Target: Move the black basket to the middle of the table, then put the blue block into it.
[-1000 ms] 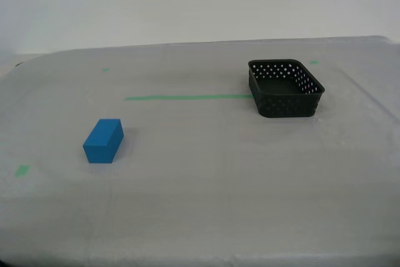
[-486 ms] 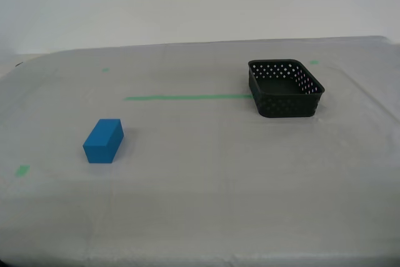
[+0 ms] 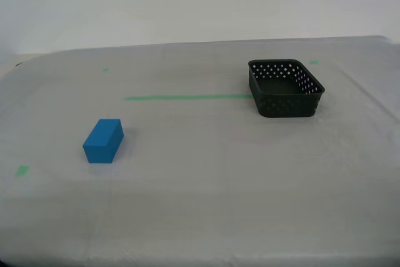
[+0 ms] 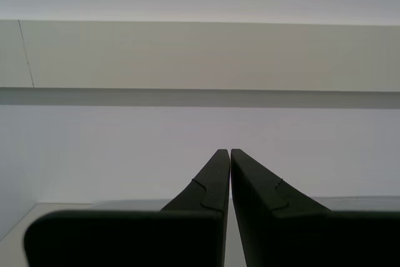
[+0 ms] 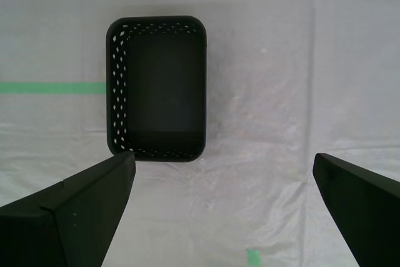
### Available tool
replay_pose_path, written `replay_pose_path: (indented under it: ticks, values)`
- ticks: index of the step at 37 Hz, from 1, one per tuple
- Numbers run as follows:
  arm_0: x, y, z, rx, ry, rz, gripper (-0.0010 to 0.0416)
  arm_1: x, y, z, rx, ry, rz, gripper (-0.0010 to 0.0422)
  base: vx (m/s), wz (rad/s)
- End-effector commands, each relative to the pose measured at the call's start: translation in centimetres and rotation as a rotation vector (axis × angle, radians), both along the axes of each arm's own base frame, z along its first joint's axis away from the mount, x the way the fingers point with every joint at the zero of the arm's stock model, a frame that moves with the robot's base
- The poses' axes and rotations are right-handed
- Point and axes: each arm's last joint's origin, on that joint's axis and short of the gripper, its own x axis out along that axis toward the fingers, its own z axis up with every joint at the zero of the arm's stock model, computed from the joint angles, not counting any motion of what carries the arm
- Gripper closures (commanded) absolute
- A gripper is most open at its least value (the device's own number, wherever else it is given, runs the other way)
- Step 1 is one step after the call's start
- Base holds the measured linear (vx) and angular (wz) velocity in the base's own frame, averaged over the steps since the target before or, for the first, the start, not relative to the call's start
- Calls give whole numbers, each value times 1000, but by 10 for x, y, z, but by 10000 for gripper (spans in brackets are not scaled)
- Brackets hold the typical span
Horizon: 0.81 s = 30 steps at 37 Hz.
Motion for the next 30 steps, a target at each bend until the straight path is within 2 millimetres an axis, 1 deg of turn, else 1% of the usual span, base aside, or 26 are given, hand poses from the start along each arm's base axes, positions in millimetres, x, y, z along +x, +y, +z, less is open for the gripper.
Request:
replay_pose_path:
  ticks: [1,8,13,24,30]
  values:
    - [7,6,-7,0,-4,7,6,0,0,1,2,-6,1,412,0,0]
    - [16,15,-15,2,-11,23,6,0,0,1,1,-5,0,412,0,0]
    - [24,17,-25,-1,0,26,6,0,0,1,2,-6,1,412,0,0]
    - [42,25,-48,-10,22,43,6,0,0,1,2,-5,0,412,0,0]
    - [54,29,-68,-11,55,49,6,0,0,1,2,-6,1,412,0,0]
